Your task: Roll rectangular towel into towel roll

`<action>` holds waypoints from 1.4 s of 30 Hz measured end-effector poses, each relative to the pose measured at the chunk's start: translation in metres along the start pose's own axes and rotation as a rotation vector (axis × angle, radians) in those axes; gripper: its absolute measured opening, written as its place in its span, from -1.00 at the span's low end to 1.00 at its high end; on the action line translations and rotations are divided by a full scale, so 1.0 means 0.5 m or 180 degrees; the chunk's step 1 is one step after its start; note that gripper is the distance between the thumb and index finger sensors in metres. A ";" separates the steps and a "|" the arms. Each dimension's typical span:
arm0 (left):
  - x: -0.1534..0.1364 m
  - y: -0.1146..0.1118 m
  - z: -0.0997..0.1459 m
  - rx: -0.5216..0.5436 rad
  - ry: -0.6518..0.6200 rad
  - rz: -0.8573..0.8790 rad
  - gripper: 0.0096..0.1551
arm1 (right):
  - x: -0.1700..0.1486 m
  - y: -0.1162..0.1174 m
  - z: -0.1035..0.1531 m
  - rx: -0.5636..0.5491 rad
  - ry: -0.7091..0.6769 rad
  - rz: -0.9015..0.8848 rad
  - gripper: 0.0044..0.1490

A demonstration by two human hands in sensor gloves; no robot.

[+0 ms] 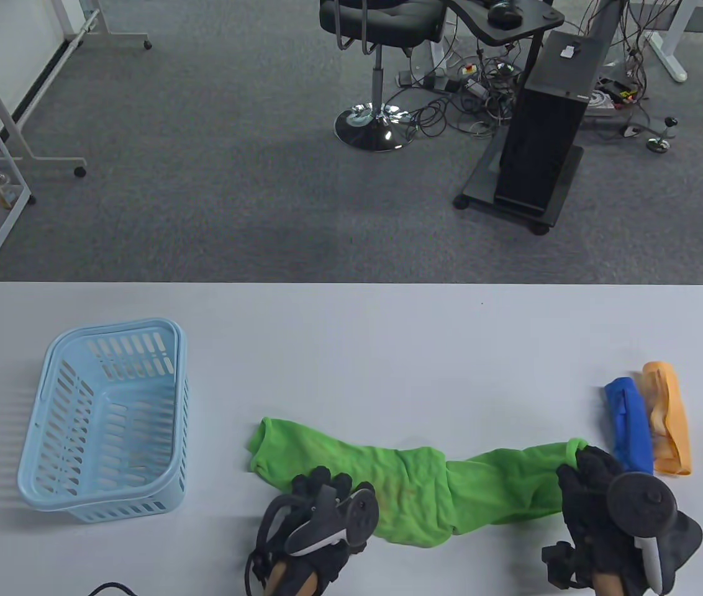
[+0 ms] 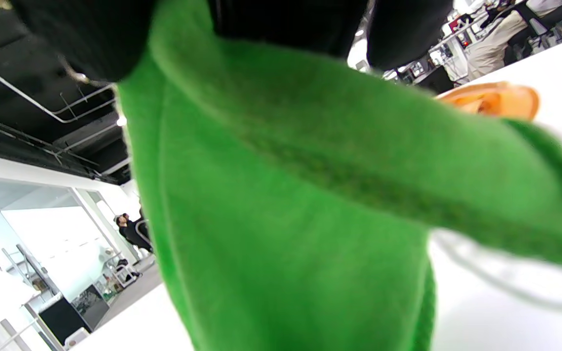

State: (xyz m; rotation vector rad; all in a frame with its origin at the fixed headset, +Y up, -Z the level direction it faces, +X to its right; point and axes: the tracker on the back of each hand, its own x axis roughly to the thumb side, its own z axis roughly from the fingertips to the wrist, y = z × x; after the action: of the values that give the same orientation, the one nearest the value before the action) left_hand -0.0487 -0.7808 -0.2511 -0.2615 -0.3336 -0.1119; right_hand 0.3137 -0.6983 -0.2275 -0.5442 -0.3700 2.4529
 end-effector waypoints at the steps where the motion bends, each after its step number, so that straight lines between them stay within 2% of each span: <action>1: 0.000 0.008 0.004 0.0303 0.0005 -0.0022 -0.36 | -0.002 -0.006 -0.001 -0.0073 -0.0009 -0.0042 -0.38; 2: -0.006 0.023 0.007 0.0612 0.0108 -0.0053 -0.51 | -0.009 -0.016 -0.004 -0.0166 0.0041 -0.0090 -0.39; 5: -0.040 0.059 0.028 0.0845 0.0426 0.0340 -0.52 | -0.026 -0.037 -0.011 -0.0301 0.0153 -0.0168 -0.40; 7: -0.079 0.086 0.054 0.1166 0.0740 0.0645 -0.52 | -0.037 -0.048 -0.014 -0.0390 0.0251 -0.0142 -0.40; 10: -0.127 0.103 0.083 0.1451 0.1133 0.0872 -0.52 | -0.049 -0.055 -0.016 -0.0474 0.0375 0.0008 -0.40; 12: -0.157 0.105 0.098 0.1539 0.1322 0.0973 -0.51 | -0.055 -0.050 -0.019 -0.0392 0.0486 0.0124 -0.39; 13: -0.165 0.102 0.099 0.1515 0.1310 0.1018 -0.51 | -0.056 -0.043 -0.020 -0.0235 0.0538 0.0174 -0.32; 15: -0.170 0.089 0.095 0.1376 0.1265 0.1102 -0.51 | -0.056 -0.029 -0.020 0.0094 0.0589 0.0306 -0.07; 19: -0.151 0.070 0.070 0.1019 0.1103 0.0971 -0.50 | -0.050 -0.020 -0.018 0.0294 0.0518 0.0295 0.12; 22: -0.131 0.063 0.056 0.0885 0.0963 0.0948 -0.51 | -0.035 -0.012 -0.010 0.0255 0.0339 0.0180 0.13; 24: -0.116 0.064 0.052 0.0873 0.0836 0.0996 -0.51 | 0.002 0.011 0.002 0.0379 -0.0050 0.0150 0.09; 26: -0.099 0.067 0.051 0.0885 0.0719 0.1066 -0.51 | 0.047 0.048 0.024 0.0602 -0.0482 0.0211 0.02; 28: -0.077 0.073 0.050 0.0818 0.0499 0.1051 -0.51 | 0.102 0.087 0.054 0.0888 -0.0934 0.0511 -0.18; 29: -0.064 0.078 0.050 0.0744 0.0368 0.0956 -0.50 | 0.120 0.103 0.066 0.1036 -0.1091 0.0621 -0.21; 31: -0.044 0.084 0.053 0.0710 0.0249 0.0877 -0.50 | 0.152 0.139 0.090 0.1283 -0.1329 0.0676 -0.20; 36: -0.026 0.084 0.052 0.0619 -0.0018 0.1180 -0.49 | 0.226 0.205 0.142 0.1988 -0.1667 0.0740 0.05; 40: -0.036 0.084 0.054 0.0666 -0.0138 0.1431 -0.49 | 0.267 0.241 0.156 0.2277 -0.1805 0.1016 0.25; 42: -0.046 0.086 0.057 0.0718 -0.0244 0.1741 -0.48 | 0.278 0.263 0.159 0.2234 -0.1873 0.0845 0.08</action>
State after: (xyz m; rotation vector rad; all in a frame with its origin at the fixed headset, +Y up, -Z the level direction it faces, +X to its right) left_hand -0.0725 -0.7301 -0.2428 -0.1261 -0.3373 0.4735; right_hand 0.1099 -0.7282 -0.2485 0.4583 0.3686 2.7266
